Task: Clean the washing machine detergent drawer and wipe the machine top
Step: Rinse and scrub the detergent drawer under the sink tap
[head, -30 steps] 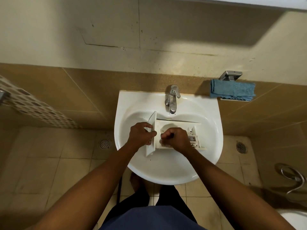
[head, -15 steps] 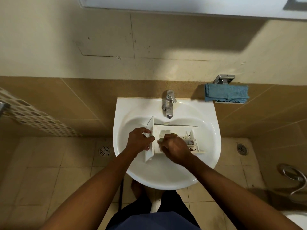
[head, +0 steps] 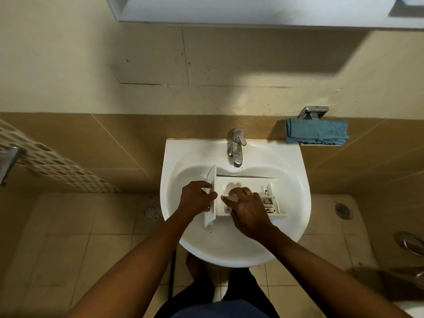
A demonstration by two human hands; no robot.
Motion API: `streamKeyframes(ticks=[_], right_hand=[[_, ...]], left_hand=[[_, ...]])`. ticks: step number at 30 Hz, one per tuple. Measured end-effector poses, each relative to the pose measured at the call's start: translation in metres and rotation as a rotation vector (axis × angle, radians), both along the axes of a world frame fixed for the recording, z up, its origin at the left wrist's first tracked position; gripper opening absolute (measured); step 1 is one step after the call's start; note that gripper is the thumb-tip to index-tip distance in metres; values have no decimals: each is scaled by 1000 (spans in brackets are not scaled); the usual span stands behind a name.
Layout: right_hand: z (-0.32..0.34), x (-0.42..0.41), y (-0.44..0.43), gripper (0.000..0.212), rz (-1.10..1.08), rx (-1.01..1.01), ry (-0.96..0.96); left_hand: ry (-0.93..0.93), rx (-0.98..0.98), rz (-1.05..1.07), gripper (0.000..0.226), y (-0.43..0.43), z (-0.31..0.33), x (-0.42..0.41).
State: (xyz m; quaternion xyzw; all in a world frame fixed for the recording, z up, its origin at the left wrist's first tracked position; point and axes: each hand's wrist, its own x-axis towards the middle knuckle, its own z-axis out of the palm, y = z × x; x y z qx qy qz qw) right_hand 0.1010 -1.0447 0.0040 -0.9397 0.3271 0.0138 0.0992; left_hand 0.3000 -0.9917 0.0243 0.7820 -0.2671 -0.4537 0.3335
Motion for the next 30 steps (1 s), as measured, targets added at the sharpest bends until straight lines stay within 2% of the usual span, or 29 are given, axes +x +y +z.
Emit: streamKeyframes(ticks=[4,9,15,19,22,25,30], right_hand=[[3,17,-14,61,-44,11,86],[2,35,-8,66,-135,72,155],[2,41,20,67,-138,23,170],[6,60,18,76,-223,103,205],[11,70,9,81,-214,187,287],[17,59,5,84,-195,177,315],[19,44,2,77,-185,121,319]], left_hand=[[4,-9,4,37,0,-1,-1],[10,-11,9,36,0,-1,-1],[6,-16,15,37,2,-5,0],[-22,-15,9,36,1,-6,-2],[-31,-20,23,33,2,-5,-3],[-37,-33,22,32,2,-6,-4],[-65,-31,11,30,0,-6,-4]])
